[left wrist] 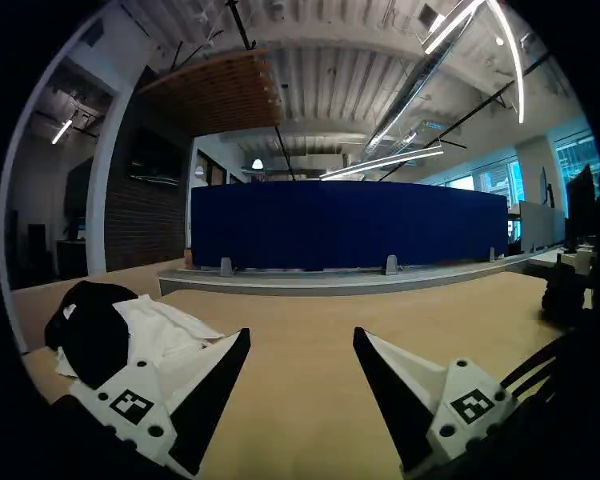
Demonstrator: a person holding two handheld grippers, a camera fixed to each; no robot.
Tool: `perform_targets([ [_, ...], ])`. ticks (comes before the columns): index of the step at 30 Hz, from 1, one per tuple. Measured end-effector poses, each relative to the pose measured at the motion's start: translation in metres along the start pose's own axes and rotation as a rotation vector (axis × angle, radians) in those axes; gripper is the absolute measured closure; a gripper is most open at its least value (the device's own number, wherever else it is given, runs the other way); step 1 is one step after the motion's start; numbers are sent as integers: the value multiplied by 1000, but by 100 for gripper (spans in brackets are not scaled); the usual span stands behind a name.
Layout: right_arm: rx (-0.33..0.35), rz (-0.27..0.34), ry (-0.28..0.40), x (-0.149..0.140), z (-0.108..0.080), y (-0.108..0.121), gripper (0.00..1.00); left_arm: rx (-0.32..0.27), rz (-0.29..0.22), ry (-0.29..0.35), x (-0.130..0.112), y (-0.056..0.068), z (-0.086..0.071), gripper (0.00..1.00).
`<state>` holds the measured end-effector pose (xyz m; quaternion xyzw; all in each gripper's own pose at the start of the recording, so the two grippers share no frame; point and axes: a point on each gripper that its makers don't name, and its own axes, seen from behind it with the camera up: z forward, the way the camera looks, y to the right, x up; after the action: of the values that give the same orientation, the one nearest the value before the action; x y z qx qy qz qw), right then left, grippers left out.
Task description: Fold towel
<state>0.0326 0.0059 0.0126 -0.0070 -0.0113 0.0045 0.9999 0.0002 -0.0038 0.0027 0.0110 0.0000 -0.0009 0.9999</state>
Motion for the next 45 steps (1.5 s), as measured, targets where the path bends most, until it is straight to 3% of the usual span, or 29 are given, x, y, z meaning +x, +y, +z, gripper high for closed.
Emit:
perform_targets([
  [21, -1, -5, -1, -31, -2, 2, 0, 0, 0, 0, 0, -1, -1, 5],
  [45, 13, -9, 22, -30, -9, -1, 0, 0, 0, 0, 0, 0, -1, 5],
])
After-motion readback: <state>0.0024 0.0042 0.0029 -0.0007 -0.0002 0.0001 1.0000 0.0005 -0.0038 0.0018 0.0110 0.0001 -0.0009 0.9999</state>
